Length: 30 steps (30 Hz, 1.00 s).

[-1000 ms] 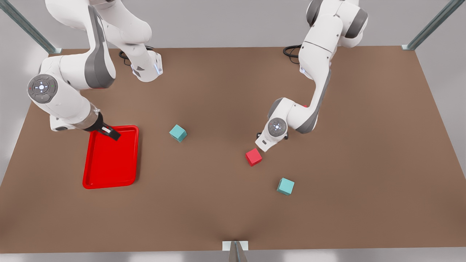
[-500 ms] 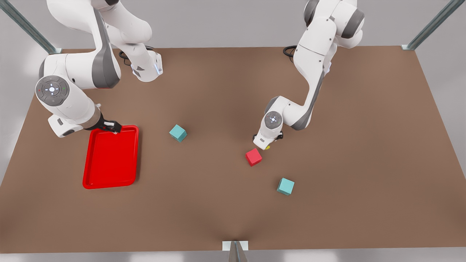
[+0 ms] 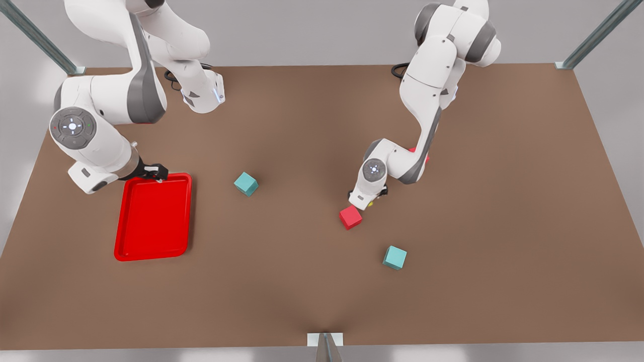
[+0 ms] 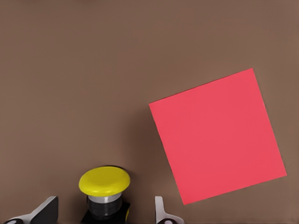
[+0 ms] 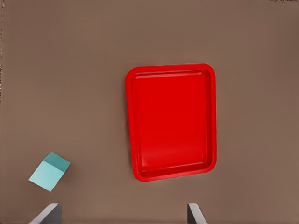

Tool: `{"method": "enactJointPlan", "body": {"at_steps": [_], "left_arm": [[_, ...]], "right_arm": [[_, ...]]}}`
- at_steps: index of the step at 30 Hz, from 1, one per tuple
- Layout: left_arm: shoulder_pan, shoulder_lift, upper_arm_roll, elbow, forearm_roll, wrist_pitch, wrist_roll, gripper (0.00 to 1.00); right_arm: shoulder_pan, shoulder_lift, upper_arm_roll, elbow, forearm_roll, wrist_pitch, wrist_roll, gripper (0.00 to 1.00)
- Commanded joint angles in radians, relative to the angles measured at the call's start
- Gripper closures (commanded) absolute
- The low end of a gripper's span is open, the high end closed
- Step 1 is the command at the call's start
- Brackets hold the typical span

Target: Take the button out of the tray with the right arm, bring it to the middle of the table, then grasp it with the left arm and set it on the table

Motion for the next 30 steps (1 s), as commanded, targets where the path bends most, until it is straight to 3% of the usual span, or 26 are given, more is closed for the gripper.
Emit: {"method": "enactJointPlan", "body": {"at_steps": [1, 15, 20, 30], "left_arm": [[0.000, -0.002, -0.003, 0.000, -0.002, 0.018, -0.050, 0.00], [0.005, -0.016, 0.000, -0.016, -0.002, 0.009, 0.010, 0.00], [0.005, -0.016, 0.002, -0.015, -0.002, 0.009, 0.012, 0.25], [0.015, -0.011, 0.000, -0.015, -0.002, 0.009, 0.024, 0.50]], "right_arm": [[0.007, 0.002, 0.003, 0.001, 0.003, 0.000, -0.101, 0.00], [0.004, 0.020, 0.005, 0.029, 0.005, -0.033, -0.097, 0.00], [0.006, 0.020, 0.005, 0.027, 0.005, -0.033, -0.103, 0.00], [0.006, 0.020, 0.005, 0.029, 0.001, -0.033, -0.103, 0.00]]}}
